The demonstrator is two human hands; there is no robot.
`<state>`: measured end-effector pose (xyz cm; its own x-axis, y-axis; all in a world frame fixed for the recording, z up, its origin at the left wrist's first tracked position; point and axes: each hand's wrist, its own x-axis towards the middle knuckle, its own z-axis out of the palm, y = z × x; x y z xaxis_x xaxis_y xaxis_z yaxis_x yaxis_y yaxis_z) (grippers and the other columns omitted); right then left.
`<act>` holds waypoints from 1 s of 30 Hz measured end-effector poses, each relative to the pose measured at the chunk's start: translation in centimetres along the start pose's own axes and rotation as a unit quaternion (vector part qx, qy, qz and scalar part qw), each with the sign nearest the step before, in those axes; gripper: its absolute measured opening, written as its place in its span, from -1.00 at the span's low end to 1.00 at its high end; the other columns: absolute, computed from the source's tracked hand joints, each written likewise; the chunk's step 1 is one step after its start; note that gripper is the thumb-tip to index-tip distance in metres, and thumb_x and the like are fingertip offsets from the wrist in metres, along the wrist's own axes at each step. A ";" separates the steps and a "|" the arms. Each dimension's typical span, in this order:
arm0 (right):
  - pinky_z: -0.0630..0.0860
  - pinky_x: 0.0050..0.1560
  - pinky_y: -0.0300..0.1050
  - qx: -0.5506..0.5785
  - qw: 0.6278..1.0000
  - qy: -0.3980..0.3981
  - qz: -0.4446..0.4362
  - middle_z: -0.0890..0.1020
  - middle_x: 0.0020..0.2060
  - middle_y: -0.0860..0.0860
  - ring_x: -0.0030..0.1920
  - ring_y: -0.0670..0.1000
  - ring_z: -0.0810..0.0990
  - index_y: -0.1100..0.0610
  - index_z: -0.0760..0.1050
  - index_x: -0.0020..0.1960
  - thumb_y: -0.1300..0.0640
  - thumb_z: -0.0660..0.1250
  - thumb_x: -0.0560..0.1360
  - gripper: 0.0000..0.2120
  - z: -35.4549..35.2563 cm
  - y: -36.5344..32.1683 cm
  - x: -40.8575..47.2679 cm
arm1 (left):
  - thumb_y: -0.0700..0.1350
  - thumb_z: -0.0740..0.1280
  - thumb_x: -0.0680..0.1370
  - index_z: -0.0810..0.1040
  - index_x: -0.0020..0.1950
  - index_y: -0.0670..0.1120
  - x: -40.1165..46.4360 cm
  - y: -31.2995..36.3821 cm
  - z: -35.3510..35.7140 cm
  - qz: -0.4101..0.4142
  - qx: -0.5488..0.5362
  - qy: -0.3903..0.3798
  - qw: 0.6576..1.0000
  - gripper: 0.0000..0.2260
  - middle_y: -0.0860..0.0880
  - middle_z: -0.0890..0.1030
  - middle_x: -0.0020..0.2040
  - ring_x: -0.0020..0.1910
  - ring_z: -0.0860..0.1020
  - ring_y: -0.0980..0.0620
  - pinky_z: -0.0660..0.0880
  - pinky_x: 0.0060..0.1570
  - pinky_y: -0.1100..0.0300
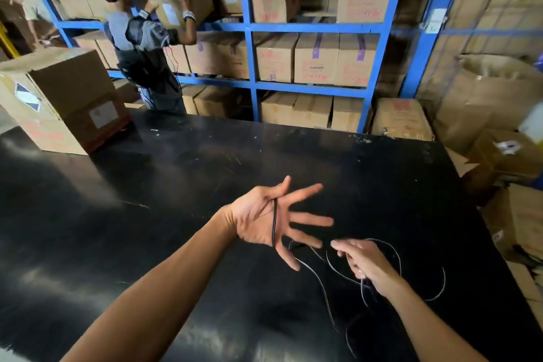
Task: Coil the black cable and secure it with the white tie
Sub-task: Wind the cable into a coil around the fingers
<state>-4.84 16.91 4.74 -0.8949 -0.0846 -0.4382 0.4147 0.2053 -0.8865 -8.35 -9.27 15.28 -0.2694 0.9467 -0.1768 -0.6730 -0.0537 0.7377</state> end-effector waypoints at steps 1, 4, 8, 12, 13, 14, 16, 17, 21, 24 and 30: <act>0.03 -0.51 -0.20 -0.008 1.000 0.021 -0.016 0.23 -0.56 -0.06 -0.58 -0.08 0.14 0.21 0.51 -0.22 0.04 0.48 0.45 -0.74 -0.5 -1.6 0.6 | 0.33 -0.14 0.60 0.07 0.58 0.27 0.3 -0.4 -0.2 -0.057 0.035 0.006 0.998 -0.46 -0.19 0.05 0.63 0.55 -0.01 -0.42 -0.06 0.27 -0.61; 0.04 -0.46 -0.13 -0.030 0.995 0.064 -0.072 0.27 -0.53 -0.04 -0.55 -0.06 0.17 0.18 0.56 -0.26 0.04 0.51 0.36 -0.77 -1.9 -6.7 1.5 | 0.37 -0.08 0.56 0.14 0.55 0.30 1.0 -1.6 -1.8 -0.162 0.116 0.074 0.977 -0.45 -0.07 0.10 0.63 0.58 -0.01 -0.31 -0.02 0.33 -0.58; 0.16 -0.51 -0.16 -0.079 0.984 0.090 -0.134 0.36 -0.50 0.00 -0.54 -0.06 0.27 0.21 0.59 -0.26 0.03 0.51 0.37 -0.76 -2.1 -11.5 0.7 | 0.38 0.00 0.55 0.31 0.50 0.27 1.2 -1.1 -4.3 -0.113 0.086 0.178 0.974 -0.46 -0.03 0.12 0.63 0.58 0.04 -0.22 -0.03 0.32 -0.59; 0.12 -0.51 -0.20 -0.024 0.983 0.051 -0.178 0.35 -0.48 -0.03 -0.53 -0.08 0.23 0.15 0.65 -0.18 0.02 0.42 0.52 -0.79 0.0 -11.1 -0.7 | 0.33 0.00 0.58 0.36 0.49 0.18 1.2 1.4 -5.8 0.035 -0.009 0.238 0.971 -0.46 -0.08 0.09 0.63 0.58 -0.07 -0.33 -0.03 0.29 -0.63; 0.09 -0.51 -0.20 0.014 0.983 0.037 -0.181 0.34 -0.48 -0.03 -0.53 -0.08 0.20 0.16 0.67 -0.11 0.04 0.35 0.58 -0.77 0.8 -10.2 -0.7 | 0.32 0.01 0.58 0.36 0.50 0.16 1.3 2.1 -6.0 0.069 -0.024 0.234 0.970 -0.46 -0.09 0.08 0.63 0.57 -0.09 -0.35 -0.03 0.28 -0.64; 0.08 -0.51 -0.19 0.052 0.981 0.029 -0.183 0.35 -0.49 -0.01 -0.53 -0.08 0.20 0.18 0.68 -0.03 0.07 0.28 0.62 -0.75 1.6 -9.1 -0.7 | 0.31 0.02 0.58 0.36 0.50 0.15 1.5 2.7 -6.2 0.099 -0.040 0.228 0.968 -0.46 -0.11 0.09 0.63 0.57 -0.11 -0.37 -0.04 0.28 -0.64; 0.07 -0.51 -0.15 0.102 0.977 0.014 -0.188 0.40 -0.49 0.03 -0.54 -0.05 0.22 0.19 0.66 0.10 0.12 0.21 0.66 -0.73 3.3 -6.6 -0.5 | 0.29 0.03 0.59 0.38 0.50 0.13 1.9 3.6 -6.3 0.146 -0.072 0.205 0.965 -0.47 -0.14 0.12 0.62 0.56 -0.11 -0.40 -0.08 0.28 -0.64; 0.09 -0.50 -0.14 0.111 0.975 0.002 -0.195 0.41 -0.48 0.05 -0.54 -0.04 0.24 0.17 0.65 0.15 0.11 0.21 0.66 -0.73 4.1 -5.3 -0.3 | 0.28 0.02 0.60 0.38 0.50 0.12 2.1 4.0 -6.2 0.168 -0.084 0.191 0.963 -0.47 -0.15 0.13 0.61 0.55 -0.09 -0.41 -0.09 0.28 -0.65; 0.22 -0.47 -0.19 0.074 0.975 -0.023 -0.210 0.41 -0.43 0.14 -0.51 -0.03 0.27 -0.03 0.65 0.19 -0.02 0.21 0.61 -0.71 6.3 -1.8 0.0 | 0.27 -0.03 0.63 0.27 0.55 0.16 2.7 5.3 -6.1 0.265 -0.083 0.142 0.950 -0.49 -0.18 0.18 0.59 0.54 0.03 -0.42 0.03 0.25 -0.65; 0.25 -0.43 -0.18 0.047 0.980 -0.039 -0.188 0.42 -0.42 0.06 -0.49 -0.08 0.29 -0.07 0.64 0.20 0.00 0.18 0.68 -0.73 6.9 -0.7 0.0 | 0.24 -0.06 0.66 0.18 0.58 0.15 2.3 6.8 -5.5 0.315 -0.084 0.092 0.941 -0.50 -0.20 0.13 0.61 0.53 0.07 -0.46 0.02 0.25 -0.67; 0.25 -0.45 -0.20 -0.017 0.996 0.036 -0.082 0.38 -0.49 0.00 -0.52 -0.09 0.30 0.04 0.74 -0.14 -0.26 0.24 0.55 -0.54 5.3 -1.6 2.5 | 0.29 -0.16 0.65 0.02 0.61 0.16 0.9 7.2 -3.0 0.207 -0.033 -0.019 0.978 -0.46 -0.15 -0.07 0.64 0.55 -0.12 -0.45 -0.14 0.25 -0.67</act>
<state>-6.83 11.23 4.28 -0.9601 -0.0498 -0.2751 0.2574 0.2266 -0.9394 -15.55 -9.81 18.48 -0.5024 0.8510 0.1530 -0.5551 -0.4531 0.6975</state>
